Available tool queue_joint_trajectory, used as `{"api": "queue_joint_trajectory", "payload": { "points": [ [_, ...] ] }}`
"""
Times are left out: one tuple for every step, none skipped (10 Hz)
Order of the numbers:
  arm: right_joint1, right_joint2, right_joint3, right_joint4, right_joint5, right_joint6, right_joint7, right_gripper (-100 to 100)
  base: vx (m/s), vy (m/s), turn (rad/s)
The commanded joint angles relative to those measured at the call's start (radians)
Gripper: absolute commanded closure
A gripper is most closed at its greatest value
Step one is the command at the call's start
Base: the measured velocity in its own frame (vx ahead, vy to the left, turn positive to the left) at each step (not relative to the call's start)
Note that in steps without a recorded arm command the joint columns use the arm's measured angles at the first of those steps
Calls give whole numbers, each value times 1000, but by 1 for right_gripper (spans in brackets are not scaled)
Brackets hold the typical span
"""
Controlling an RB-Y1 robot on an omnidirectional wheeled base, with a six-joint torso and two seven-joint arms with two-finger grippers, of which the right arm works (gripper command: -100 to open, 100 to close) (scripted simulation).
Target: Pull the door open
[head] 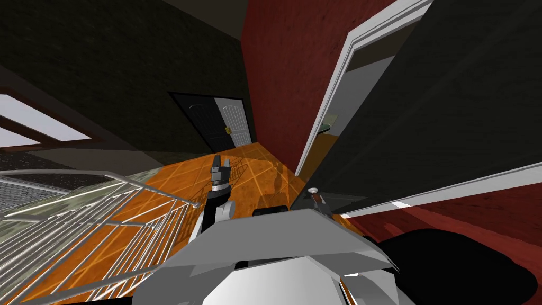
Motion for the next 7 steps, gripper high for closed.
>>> {"api": "queue_joint_trajectory", "payload": {
  "points": [
    [-2,-6,10,13,6,-13,-13,100,-213,-22,106],
    [-4,-11,15,19,9,-19,-19,100,-215,-22,112],
    [-6,-15,18,25,12,-25,-24,100,-219,-13,125],
    [-9,-20,23,33,15,-32,-31,100,-188,-39,107],
    [-10,-23,25,36,17,-35,-35,100,-178,-35,80],
    [-10,-22,23,32,16,-31,-31,100,-80,-10,20],
    [-15,-26,29,42,21,-36,-39,100,-133,-17,105]
  ]
}}
